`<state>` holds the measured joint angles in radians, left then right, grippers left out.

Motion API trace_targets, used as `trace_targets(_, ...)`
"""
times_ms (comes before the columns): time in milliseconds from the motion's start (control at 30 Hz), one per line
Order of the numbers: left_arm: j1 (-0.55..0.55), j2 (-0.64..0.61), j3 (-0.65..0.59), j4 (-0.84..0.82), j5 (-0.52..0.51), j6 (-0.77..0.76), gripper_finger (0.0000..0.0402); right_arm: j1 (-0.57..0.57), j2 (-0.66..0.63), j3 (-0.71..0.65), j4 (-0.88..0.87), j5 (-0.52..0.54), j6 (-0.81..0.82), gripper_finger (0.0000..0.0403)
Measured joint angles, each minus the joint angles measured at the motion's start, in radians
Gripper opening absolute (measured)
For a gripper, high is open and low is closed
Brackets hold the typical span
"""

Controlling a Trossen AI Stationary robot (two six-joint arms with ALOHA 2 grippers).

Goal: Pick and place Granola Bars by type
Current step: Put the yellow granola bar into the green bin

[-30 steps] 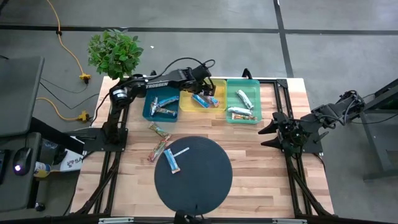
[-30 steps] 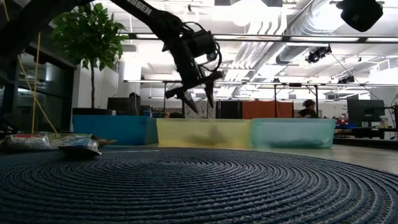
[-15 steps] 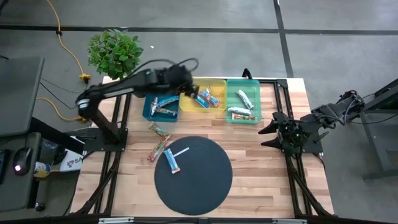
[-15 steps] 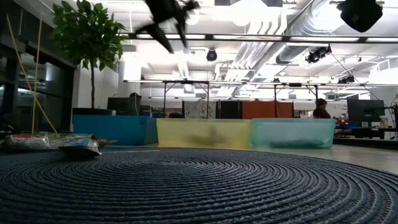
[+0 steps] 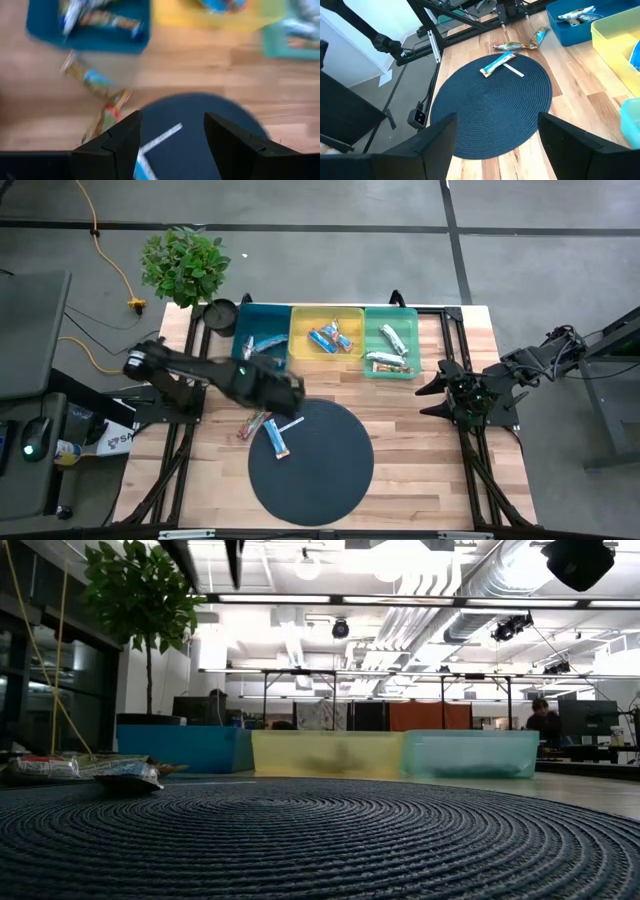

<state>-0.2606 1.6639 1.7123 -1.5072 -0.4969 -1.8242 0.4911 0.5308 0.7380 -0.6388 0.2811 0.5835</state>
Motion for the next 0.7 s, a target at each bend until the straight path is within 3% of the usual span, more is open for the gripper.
trace_targets(167,-0.067,0.106,-0.001,-0.007,0.086,-0.185,0.0208,0.000,0.000,0.000,0.000,-0.003,0.001,0.0260)
trace_targets(400,-0.088,0.267,-0.002,0.069,0.207,-0.287,0.0208,0.000,0.000,0.000,0.006,-0.007,-0.007,0.0260)
trace_targets(700,-0.080,0.339,-0.023,0.105,0.422,-0.428,0.0209,0.000,0.000,0.000,0.008,-0.048,-0.008,0.0260)
